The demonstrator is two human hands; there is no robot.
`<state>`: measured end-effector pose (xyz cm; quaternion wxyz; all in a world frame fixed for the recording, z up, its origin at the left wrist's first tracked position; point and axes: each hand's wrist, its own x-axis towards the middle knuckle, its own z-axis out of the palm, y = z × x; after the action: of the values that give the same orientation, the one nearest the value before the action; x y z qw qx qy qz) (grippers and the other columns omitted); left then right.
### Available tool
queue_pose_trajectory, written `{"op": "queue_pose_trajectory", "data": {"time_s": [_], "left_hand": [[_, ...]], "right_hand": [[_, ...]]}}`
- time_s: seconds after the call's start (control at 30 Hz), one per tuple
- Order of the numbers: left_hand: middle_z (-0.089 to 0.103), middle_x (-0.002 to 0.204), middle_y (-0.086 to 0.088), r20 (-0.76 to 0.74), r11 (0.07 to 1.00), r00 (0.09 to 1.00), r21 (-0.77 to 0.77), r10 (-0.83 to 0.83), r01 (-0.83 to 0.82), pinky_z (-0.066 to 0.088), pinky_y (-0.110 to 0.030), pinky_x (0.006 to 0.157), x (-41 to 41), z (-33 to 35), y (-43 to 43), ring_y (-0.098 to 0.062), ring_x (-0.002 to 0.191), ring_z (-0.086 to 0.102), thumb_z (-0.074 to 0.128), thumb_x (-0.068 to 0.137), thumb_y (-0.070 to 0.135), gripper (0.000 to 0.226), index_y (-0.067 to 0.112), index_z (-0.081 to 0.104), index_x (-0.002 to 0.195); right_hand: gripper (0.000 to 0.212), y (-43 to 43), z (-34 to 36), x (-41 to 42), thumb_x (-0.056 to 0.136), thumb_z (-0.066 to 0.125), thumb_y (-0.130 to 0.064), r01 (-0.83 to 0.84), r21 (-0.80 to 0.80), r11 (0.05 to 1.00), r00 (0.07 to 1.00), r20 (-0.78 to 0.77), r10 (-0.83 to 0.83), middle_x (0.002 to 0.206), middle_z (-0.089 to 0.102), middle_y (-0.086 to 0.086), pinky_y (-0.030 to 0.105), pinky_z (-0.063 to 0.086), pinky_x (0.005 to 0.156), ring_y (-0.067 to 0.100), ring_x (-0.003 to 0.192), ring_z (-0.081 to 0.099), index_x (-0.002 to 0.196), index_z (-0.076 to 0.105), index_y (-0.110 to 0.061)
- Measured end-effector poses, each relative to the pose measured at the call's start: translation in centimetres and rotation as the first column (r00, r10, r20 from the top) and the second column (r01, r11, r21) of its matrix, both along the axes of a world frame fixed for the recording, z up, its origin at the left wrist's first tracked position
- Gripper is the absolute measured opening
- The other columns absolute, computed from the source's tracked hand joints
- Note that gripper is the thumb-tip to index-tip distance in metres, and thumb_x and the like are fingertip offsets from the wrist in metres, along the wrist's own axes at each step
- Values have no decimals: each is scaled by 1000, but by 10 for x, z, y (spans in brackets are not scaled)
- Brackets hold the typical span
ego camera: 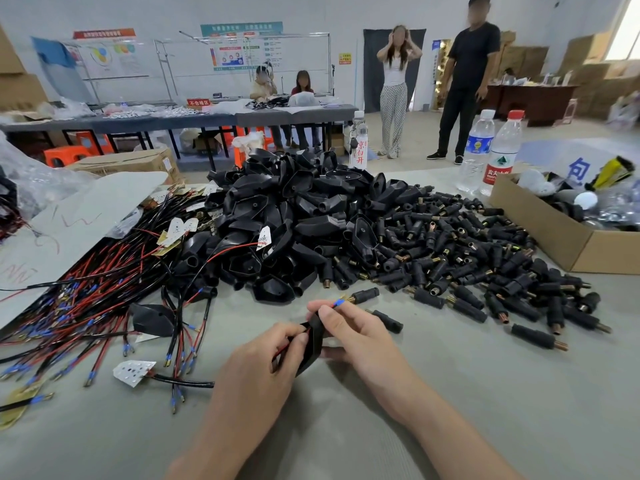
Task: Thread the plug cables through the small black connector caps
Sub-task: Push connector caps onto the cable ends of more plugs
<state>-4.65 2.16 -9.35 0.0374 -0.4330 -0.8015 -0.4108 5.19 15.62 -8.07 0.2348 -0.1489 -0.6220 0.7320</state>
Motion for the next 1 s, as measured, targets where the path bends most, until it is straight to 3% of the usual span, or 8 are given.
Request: {"op": "queue_pose_trajectory", "data": {"time_s": [0.13,0.2,0.3,0.43,0.57,0.67,0.8,1.0], "left_hand": [[63,82,31,6,1000,1000,15,-1,1,48,-27,60,2,0,0,1,73,61,51,91,48,13,61,49,95],[64,81,22,29,998,1000,57,1,-3,51,-33,63,2,-1,0,-4,72,62,49,90,52,13,53,47,102],[59,78,18,15,1000,1000,30,-7,7,42,-25,58,2,0,-2,-5,68,57,52,86,61,28,53,47,113],[53,87,32,-73,997,997,-76,-12,7,33,-16,56,5,6,-3,7,75,53,52,85,61,40,56,48,124],[51,96,43,-85,994,995,-92,43,-51,37,-13,61,4,7,-1,13,83,53,61,86,50,30,55,51,114],[58,96,34,-72,995,995,-65,73,-78,45,-17,67,2,4,-1,8,89,56,65,86,45,24,50,54,106],[58,78,24,-112,994,991,-72,79,-87,50,-24,66,2,3,0,6,82,56,70,86,42,20,45,62,104],[62,93,27,-141,991,987,-102,75,-90,52,-22,70,4,5,1,12,85,59,61,88,47,19,43,64,107]], "right_hand": [[20,2,-1,-1,101,58,-26,43,14,999,999,1,-43,97,74,5,35,61,80,24,97,69,102,78,-25],[18,2,-1,-2,98,62,-24,76,41,996,997,12,-77,96,74,2,34,61,79,20,91,67,99,80,-27],[19,2,1,-1,97,64,-22,85,58,995,996,9,-85,96,76,-5,25,58,74,11,91,69,95,81,-31],[19,1,2,-1,97,65,-21,83,80,993,996,11,-84,102,77,-5,26,59,78,11,99,71,93,80,-31],[22,3,4,0,98,62,-24,140,94,986,990,1,-141,98,76,-7,22,57,74,6,93,70,88,79,-32],[20,10,7,2,99,59,-21,211,-7,977,977,-39,-211,94,76,0,21,55,67,9,83,67,94,78,-21],[20,15,8,4,100,57,-18,228,-90,970,971,-55,-233,91,75,3,21,55,63,11,78,67,102,76,-10],[20,17,6,3,100,58,-20,227,-145,963,972,-26,-233,86,76,0,23,57,63,13,75,70,100,76,-11]]}}
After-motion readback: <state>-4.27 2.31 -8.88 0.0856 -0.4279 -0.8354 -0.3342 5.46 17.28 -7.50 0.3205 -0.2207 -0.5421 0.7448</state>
